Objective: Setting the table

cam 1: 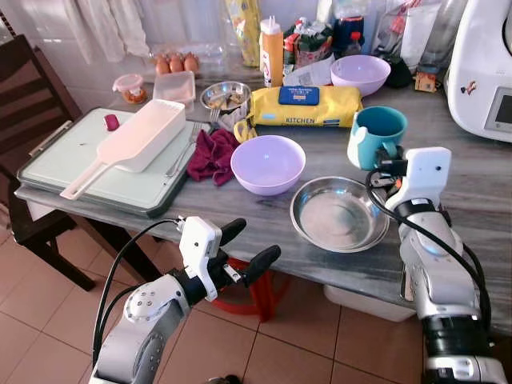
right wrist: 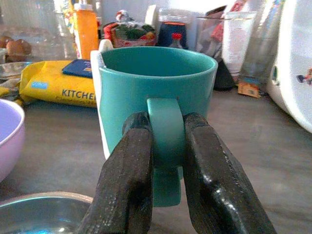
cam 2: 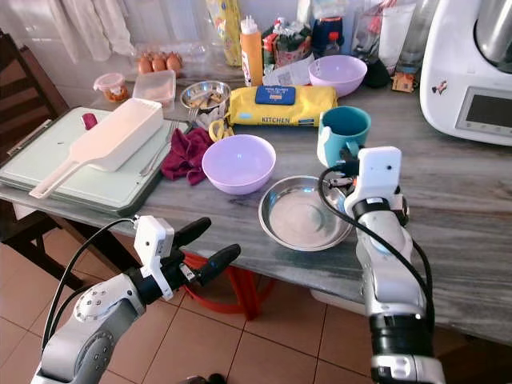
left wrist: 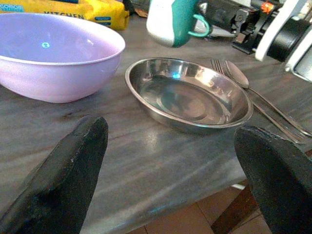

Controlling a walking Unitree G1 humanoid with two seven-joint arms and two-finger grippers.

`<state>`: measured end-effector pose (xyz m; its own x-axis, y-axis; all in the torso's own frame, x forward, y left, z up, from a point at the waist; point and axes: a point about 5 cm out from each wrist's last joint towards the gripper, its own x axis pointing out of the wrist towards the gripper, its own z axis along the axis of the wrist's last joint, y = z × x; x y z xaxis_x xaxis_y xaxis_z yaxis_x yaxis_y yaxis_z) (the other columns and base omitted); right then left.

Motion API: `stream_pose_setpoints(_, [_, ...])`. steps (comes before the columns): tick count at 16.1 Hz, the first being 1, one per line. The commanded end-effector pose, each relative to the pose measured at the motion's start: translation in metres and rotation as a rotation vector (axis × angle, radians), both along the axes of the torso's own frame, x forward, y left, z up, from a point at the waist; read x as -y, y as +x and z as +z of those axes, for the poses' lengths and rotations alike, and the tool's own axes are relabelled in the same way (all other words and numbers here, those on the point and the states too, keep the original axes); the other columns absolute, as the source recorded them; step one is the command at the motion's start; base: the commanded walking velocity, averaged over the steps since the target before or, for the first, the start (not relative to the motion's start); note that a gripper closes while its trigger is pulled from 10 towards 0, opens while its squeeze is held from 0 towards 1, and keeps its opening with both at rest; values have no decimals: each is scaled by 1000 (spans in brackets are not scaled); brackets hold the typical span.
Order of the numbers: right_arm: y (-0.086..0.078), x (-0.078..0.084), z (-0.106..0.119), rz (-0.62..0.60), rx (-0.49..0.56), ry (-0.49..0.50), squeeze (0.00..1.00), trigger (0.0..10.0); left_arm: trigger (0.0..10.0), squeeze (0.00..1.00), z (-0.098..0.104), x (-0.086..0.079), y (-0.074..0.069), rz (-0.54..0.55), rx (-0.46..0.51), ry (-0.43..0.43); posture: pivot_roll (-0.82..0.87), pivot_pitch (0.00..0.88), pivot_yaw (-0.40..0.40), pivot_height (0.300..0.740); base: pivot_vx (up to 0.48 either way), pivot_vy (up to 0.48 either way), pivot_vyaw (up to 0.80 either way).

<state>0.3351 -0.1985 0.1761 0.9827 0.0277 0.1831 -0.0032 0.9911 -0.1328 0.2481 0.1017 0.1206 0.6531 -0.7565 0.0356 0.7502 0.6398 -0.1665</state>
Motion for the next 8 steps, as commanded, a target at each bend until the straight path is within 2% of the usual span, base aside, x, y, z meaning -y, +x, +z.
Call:
stream_pose_setpoints(1, [5,-2,1,22,4,8,0,10000,10000,0,3,-2,-2,12,6,6,-72,145,94,740,0,0,0])
stream_pose_setpoints(2, [11,-4,-1,49,-13,21,0,10000,10000,0,3,-3,-3,16,5,8,-67,145,93,740,0,0,0])
stream_pose_setpoints(8, [18,-15,-10,111,-40,21,0,10000,10000,0,4,-2,-3,28,4,9,-67,139,90,740,0,0,0])
